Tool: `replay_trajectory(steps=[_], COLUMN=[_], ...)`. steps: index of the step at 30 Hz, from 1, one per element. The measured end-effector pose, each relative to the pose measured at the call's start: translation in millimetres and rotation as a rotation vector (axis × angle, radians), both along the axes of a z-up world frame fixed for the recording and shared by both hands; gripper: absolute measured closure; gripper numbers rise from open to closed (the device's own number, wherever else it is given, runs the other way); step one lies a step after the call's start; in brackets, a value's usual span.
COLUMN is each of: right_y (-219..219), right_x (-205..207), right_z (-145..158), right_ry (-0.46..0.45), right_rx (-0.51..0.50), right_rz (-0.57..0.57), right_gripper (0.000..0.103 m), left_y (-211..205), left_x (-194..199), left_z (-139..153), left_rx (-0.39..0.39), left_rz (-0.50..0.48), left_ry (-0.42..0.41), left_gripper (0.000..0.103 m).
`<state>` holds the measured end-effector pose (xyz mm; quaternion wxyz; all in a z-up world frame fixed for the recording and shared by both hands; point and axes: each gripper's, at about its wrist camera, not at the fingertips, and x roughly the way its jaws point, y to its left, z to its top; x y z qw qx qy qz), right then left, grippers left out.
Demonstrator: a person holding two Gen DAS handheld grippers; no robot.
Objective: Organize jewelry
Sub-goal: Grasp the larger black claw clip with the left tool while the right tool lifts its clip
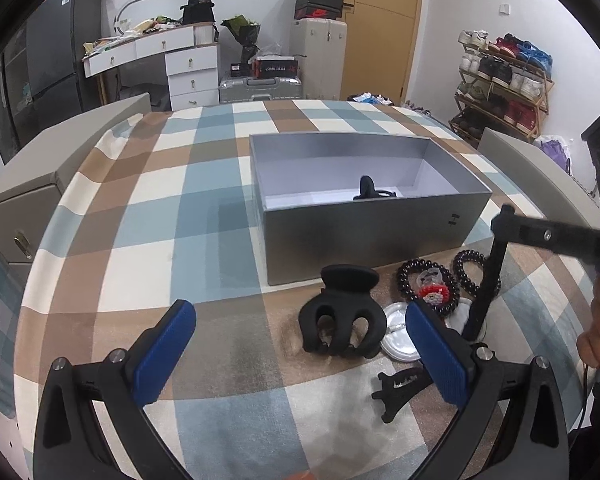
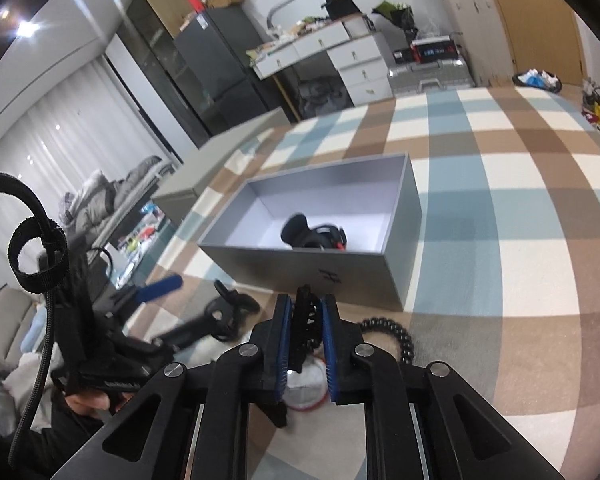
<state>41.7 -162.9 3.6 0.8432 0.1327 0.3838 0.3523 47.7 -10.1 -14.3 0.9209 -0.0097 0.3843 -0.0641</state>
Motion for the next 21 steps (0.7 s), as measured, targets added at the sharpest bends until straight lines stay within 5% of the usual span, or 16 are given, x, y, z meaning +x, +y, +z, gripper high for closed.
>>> replay_trajectory(steps=[10, 13, 19, 21], right_y=[-4, -4, -5, -5], right_x=[-1, 0, -1, -2], right_z=[8, 7, 8, 8], right_ry=[-0.023, -0.019, -0.021, -0.022], right_rx=[0.04, 0.042, 0.045, 0.046], right_rz=[-0.003, -0.006, -0.003, -0.005], right_gripper=[0.089, 0.089, 0.089, 0.089], left_y=[-8, -9, -13, -14], left_x=[1, 1, 0, 0], left_z=[-4, -6, -6, -6], left_rx=[-0.011, -0.021, -0.031, -0.034], left_rz=[-0.056, -0.083, -0.118, -0.126], left_ry=[0.051, 0.064, 0.069, 0.071], left_gripper=[0.003, 0.013, 0.056, 0.061])
